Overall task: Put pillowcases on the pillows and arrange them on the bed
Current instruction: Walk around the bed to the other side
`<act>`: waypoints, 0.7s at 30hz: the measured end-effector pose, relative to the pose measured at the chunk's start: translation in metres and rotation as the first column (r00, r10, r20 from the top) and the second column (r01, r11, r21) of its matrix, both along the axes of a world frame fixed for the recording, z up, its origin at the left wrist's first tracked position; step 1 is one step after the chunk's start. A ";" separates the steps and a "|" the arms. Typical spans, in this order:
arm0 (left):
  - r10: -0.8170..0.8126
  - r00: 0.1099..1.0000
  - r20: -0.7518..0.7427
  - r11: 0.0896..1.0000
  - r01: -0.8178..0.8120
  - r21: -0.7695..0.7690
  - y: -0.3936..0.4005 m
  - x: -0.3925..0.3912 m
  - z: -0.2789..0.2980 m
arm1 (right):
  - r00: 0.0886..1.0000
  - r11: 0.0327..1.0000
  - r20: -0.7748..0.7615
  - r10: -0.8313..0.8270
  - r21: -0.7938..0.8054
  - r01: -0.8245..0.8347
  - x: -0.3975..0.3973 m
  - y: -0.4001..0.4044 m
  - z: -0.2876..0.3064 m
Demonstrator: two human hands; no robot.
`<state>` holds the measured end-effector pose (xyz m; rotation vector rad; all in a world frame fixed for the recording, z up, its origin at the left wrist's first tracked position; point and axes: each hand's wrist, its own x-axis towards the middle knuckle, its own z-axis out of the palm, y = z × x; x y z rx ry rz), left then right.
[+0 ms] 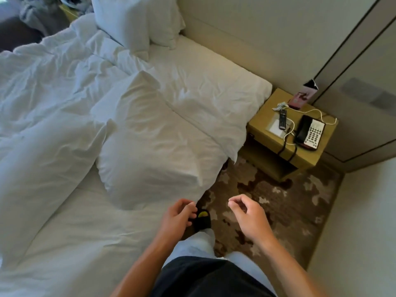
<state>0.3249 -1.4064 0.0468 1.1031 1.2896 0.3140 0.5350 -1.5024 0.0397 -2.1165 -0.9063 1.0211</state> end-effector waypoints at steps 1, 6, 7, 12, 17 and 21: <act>-0.015 1.000 0.016 1.000 0.015 0.011 0.016 0.019 0.003 | 1.000 1.000 0.007 0.011 -0.014 -0.011 0.013 0.010 0.000; 0.018 0.999 0.038 0.995 -0.021 0.096 0.088 0.086 0.020 | 0.997 0.995 0.021 0.074 -0.067 -0.072 0.073 0.067 -0.002; 0.038 0.999 0.039 0.994 -0.042 0.104 0.101 0.094 0.021 | 0.995 0.992 0.013 0.098 -0.079 -0.097 0.083 0.083 -0.005; 0.207 0.977 -0.044 0.972 -0.201 0.120 0.153 0.112 0.014 | 0.953 0.949 -0.055 0.296 -0.091 -0.300 0.114 0.179 -0.031; 0.357 0.881 -0.311 0.933 -0.320 0.164 0.197 0.101 -0.001 | 0.874 0.867 -0.097 0.476 -0.117 -0.485 0.118 0.287 -0.075; 0.380 0.781 -0.495 0.925 -0.337 0.178 0.233 0.090 -0.019 | 0.817 0.805 -0.145 0.558 -0.143 -0.575 0.099 0.354 -0.111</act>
